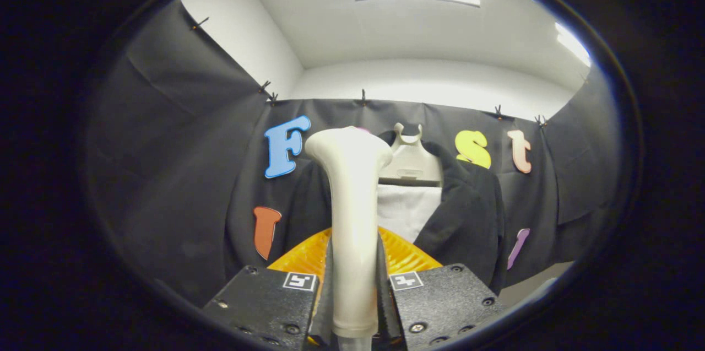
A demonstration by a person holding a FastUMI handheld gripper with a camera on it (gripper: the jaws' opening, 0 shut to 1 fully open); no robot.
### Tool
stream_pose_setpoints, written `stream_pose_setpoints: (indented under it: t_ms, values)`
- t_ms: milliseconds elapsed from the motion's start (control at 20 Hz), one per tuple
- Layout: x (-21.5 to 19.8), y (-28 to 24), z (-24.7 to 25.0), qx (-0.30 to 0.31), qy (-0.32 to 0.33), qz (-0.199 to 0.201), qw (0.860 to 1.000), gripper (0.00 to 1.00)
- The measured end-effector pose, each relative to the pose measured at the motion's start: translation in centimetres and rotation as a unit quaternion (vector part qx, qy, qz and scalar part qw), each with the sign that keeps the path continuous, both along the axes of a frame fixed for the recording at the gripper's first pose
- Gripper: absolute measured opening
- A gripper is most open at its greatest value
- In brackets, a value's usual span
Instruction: Iron the clothes twice with a garment steamer, once on the left side and once on the right side.
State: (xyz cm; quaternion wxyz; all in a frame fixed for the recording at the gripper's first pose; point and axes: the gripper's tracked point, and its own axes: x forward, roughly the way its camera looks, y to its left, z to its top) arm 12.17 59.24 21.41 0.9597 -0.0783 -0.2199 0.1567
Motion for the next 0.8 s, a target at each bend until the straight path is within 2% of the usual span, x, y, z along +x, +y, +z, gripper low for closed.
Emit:
stream_pose_setpoints:
  t_ms: [250,350,800]
  values:
    - [1.6,0.7,-2.3,-0.012,0.018,-0.012,1.000,0.35]
    - [1.7,1.0,-4.3,-0.021,0.041,-0.002,0.999,0.35]
    - [1.3,-0.8,-10.4,-0.045,0.098,-0.027,0.994,0.35]
